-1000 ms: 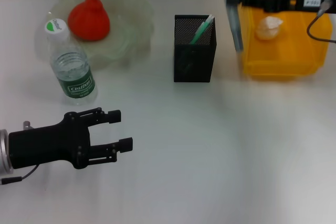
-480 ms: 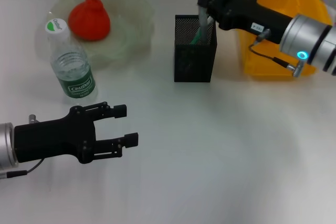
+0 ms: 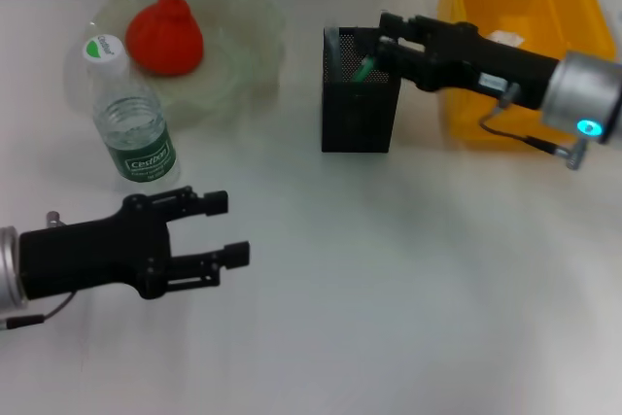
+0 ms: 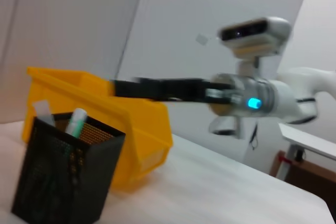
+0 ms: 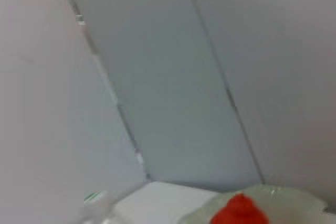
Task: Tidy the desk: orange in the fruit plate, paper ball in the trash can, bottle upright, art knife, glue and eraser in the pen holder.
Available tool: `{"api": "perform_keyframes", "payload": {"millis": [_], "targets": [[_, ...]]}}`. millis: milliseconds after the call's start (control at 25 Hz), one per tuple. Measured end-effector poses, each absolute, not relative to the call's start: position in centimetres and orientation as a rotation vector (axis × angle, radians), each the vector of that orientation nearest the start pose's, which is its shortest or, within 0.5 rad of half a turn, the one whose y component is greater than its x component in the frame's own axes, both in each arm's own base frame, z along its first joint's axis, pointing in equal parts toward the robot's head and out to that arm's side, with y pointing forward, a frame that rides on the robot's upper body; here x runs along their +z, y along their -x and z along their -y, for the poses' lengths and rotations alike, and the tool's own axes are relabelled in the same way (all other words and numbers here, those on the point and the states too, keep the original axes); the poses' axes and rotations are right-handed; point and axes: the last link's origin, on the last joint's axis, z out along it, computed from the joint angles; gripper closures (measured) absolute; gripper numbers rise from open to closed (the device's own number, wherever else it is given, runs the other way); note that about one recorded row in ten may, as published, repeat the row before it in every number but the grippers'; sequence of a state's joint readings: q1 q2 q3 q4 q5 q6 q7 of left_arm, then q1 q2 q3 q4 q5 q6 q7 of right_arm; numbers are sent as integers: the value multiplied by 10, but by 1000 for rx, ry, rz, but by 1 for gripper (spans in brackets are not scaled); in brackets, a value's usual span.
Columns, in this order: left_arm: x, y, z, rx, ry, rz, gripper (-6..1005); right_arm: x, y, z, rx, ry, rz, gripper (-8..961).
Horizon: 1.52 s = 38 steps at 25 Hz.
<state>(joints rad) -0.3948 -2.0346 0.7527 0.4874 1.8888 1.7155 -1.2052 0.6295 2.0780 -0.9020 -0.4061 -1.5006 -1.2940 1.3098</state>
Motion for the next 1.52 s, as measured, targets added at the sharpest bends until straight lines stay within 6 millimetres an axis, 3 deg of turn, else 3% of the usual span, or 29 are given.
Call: {"api": "perform_keyframes", "payload": {"millis": [40, 80, 120, 160, 280, 320, 360, 400, 600, 1520], "targets": [[-5, 293, -267, -915, 2763, 670, 215, -26, -227, -367, 1007, 2481, -746, 638], [-3, 293, -268, -923, 2759, 678, 215, -18, -231, -358, 1013, 2519, -731, 522], [4, 293, -269, -944, 2743, 692, 215, -4, -244, -335, 1006, 2601, -708, 407], [4, 293, -269, -944, 2743, 692, 215, -4, -244, -335, 1006, 2601, -708, 375], [14, 295, -268, -978, 2719, 684, 215, 13, -266, -297, 993, 2709, -635, 278], [21, 294, -267, -1007, 2715, 673, 215, 20, -278, -275, 992, 2754, -572, 246], [21, 294, -267, -1007, 2715, 673, 215, 20, -278, -275, 992, 2754, -572, 214], [24, 294, -266, -1022, 2716, 667, 215, 27, -286, -256, 1015, 2784, -521, 182], [30, 294, -264, -1032, 2731, 654, 215, 33, -288, -227, 1123, 2811, -397, 177], [40, 293, -255, -984, 2840, 584, 215, 36, -273, -236, 1187, 2834, -298, 180]]}}
